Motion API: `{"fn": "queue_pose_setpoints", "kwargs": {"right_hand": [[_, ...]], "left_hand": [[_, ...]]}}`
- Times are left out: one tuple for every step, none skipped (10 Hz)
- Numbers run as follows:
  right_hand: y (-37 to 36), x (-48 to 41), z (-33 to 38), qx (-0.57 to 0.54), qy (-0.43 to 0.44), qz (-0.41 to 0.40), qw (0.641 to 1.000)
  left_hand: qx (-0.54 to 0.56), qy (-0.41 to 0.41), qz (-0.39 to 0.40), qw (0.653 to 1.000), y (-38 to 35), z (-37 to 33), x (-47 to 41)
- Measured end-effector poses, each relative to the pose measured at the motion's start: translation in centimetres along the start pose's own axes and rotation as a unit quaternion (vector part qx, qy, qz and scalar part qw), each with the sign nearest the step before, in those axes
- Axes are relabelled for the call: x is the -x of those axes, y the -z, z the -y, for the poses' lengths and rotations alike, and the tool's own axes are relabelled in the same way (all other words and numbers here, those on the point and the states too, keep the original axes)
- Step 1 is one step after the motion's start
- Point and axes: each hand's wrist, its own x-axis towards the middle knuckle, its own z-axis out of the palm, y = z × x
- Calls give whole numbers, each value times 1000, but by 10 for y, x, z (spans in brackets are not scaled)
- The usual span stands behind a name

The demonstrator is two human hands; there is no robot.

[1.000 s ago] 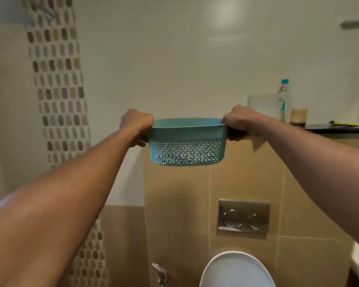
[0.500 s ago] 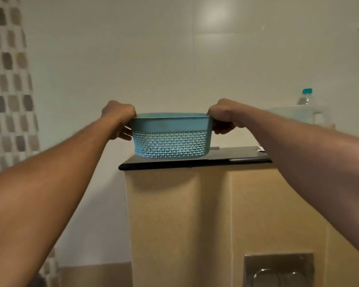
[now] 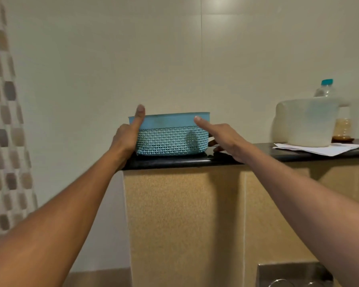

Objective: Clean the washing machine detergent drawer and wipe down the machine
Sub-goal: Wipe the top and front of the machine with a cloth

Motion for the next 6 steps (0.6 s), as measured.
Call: {"fn": "queue_pose_setpoints", "kwargs": {"right_hand": [[-11, -2, -9, 70, 38, -57, 995], [-11, -5, -12, 84, 38, -50, 994], [-10, -3, -14, 80, 47, -45, 995], [-10, -4, -17, 69, 70, -51, 994], [-11, -5, -18, 98, 40, -52, 993], [-14, 6, -20, 105, 47, -137, 984]], "left_hand": [[-27, -75, 56, 995, -2, 11, -3], [-26, -104, 88, 990, 1, 16, -7], [-18, -113, 87, 990, 0, 20, -9], [-27, -104, 79, 991, 1, 21, -8], [-49, -95, 50, 993, 0, 22, -4], [-161, -97, -54, 981, -3, 24, 12]]}}
